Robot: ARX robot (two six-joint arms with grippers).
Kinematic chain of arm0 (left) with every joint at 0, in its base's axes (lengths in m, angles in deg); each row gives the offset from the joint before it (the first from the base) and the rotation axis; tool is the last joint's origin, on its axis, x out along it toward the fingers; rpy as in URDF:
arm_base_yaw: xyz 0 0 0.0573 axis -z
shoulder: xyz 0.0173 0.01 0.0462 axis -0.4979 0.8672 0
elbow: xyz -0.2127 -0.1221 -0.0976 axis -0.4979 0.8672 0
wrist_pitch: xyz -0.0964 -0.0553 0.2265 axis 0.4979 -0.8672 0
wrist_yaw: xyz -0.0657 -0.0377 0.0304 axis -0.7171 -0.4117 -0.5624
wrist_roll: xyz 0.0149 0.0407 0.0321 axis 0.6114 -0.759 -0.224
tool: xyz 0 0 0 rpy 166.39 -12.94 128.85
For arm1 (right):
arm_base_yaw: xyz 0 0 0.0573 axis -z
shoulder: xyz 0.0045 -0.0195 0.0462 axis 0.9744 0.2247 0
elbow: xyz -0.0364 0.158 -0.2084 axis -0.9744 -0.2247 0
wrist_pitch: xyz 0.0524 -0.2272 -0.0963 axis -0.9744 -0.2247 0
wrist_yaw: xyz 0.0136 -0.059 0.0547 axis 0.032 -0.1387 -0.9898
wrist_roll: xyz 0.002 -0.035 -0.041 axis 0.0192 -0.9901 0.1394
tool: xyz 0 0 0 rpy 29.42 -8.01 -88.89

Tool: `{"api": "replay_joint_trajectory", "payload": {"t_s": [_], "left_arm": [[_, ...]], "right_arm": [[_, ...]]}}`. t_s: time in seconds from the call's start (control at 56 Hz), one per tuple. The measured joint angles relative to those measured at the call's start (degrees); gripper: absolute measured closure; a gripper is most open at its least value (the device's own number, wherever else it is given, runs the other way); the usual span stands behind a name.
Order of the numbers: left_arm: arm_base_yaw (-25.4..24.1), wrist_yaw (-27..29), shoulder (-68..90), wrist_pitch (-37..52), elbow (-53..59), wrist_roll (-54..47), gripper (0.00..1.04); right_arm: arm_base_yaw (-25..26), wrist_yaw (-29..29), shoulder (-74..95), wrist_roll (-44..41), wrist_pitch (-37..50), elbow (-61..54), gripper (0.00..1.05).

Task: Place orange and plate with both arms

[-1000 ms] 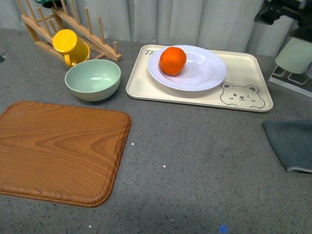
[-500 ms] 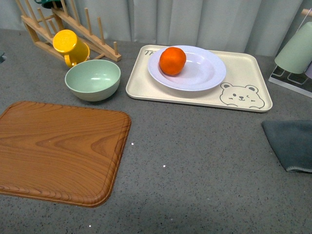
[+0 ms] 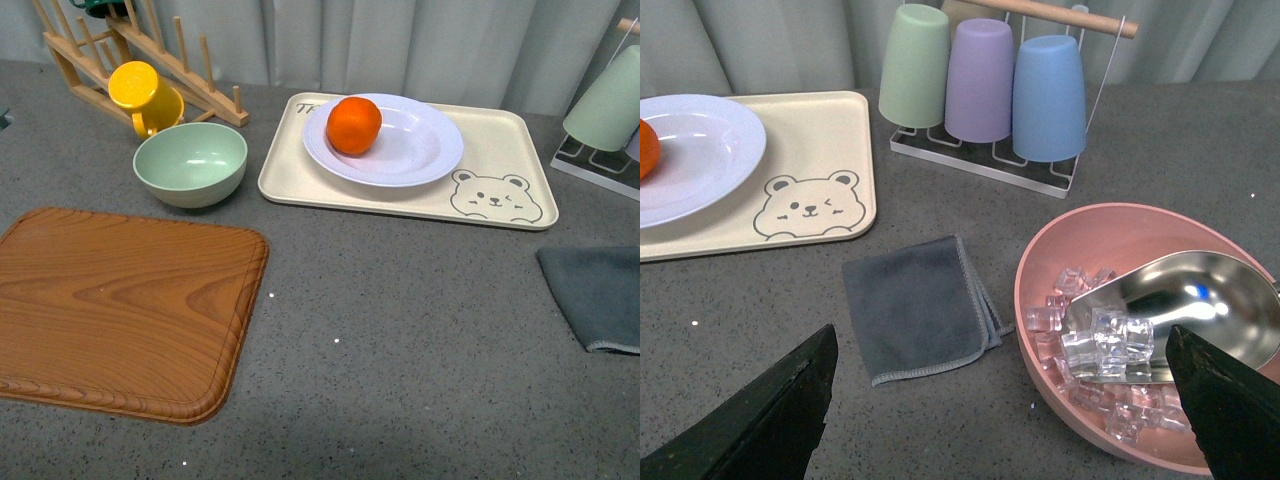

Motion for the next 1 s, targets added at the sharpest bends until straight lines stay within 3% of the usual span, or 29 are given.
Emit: {"api": "replay_joint_trajectory", "payload": {"t_s": [0.089,0.179,0.214,0.607,1.0], "left_arm": [[0.0,0.0,0.0,0.0,0.0,0.0,0.06],[0.0,0.1,0.0,0.0,0.0,0.0,0.06],[0.0,0.1,0.0,0.0,0.0,0.0,0.06],[0.0,0.0,0.0,0.0,0.0,0.0,0.06],[0.0,0.0,0.0,0.0,0.0,0.0,0.06]], "right_arm": [[0.6,-1.9,-0.3,-0.3,1.5,-0.5,0.10],[8.6,-22.5,-5.0,-4.2,19.8,-5.9,0.31],[9.5,-24.7,-6.6,-4.8,21.3,-5.7,0.38],[10.0,-26.1,-15.9,-6.2,13.2,-5.9,1.04],[10.0,-26.1,-22.1,-6.2,6.8,-5.9,1.04]]}}
